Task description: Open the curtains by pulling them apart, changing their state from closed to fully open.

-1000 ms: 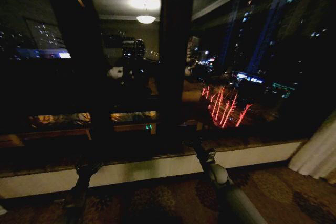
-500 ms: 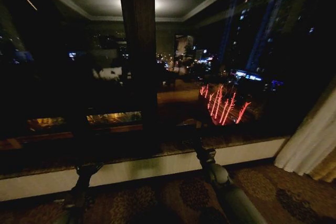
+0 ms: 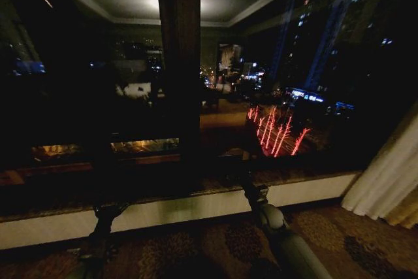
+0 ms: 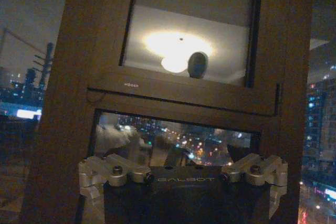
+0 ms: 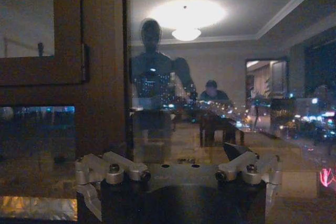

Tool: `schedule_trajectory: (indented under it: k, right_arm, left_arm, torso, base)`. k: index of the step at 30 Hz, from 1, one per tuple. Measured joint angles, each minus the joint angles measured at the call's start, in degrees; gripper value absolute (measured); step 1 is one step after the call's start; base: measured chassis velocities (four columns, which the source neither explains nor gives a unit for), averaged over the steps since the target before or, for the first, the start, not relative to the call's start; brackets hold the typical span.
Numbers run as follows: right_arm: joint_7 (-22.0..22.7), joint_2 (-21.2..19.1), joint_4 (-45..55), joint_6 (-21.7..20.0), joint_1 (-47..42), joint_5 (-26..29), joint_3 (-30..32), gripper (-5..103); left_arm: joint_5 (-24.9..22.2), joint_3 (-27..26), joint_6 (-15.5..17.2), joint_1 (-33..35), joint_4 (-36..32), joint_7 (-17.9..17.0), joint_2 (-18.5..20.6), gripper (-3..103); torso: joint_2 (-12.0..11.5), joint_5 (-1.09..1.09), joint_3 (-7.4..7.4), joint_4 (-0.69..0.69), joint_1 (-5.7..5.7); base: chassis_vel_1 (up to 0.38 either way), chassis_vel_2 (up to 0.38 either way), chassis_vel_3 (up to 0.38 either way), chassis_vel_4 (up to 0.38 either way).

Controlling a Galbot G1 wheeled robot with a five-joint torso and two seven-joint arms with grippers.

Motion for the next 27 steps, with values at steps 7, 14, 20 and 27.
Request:
schedule_trajectory:
  k: [7, 14, 20, 27]
  right_arm:
    - [0.0, 0.0, 0.0, 0.0, 0.0, 0.0, 0.0, 100]
    - [0.0, -0.01, 0.0, 0.0, 0.0, 0.0, 0.0, 100]
    - [-0.01, 0.0, 0.0, 0.0, 0.0, 0.0, 0.0, 100]
    - [0.0, 0.0, 0.0, 0.0, 0.0, 0.0, 0.0, 100]
  left_arm:
    - [0.0, 0.01, 0.0, 0.0, -0.01, 0.0, 0.0, 100]
    - [0.0, 0.02, 0.0, 0.0, -0.01, 0.0, -0.01, 100]
    - [0.0, 0.0, 0.0, 0.0, -0.01, 0.0, 0.0, 100]
    - [0.0, 0.0, 0.0, 0.0, -0.01, 0.0, 0.0, 100]
  torso:
    - [0.0, 0.0, 0.0, 0.0, 0.0]
    - [0.0, 0.0, 0.0, -0.01, 0.0]
    - [-0.01, -0.02, 0.0, 0.02, 0.01]
    - [-0.01, 0.0, 0.01, 0.0, 0.03]
  base:
    - [-0.03, -0.031, 0.022, 0.029]
    - [-0.034, -0.032, 0.02, 0.027]
    - [0.001, -0.011, 0.002, 0.008]
    - [-0.001, -0.157, -0.002, 0.174]
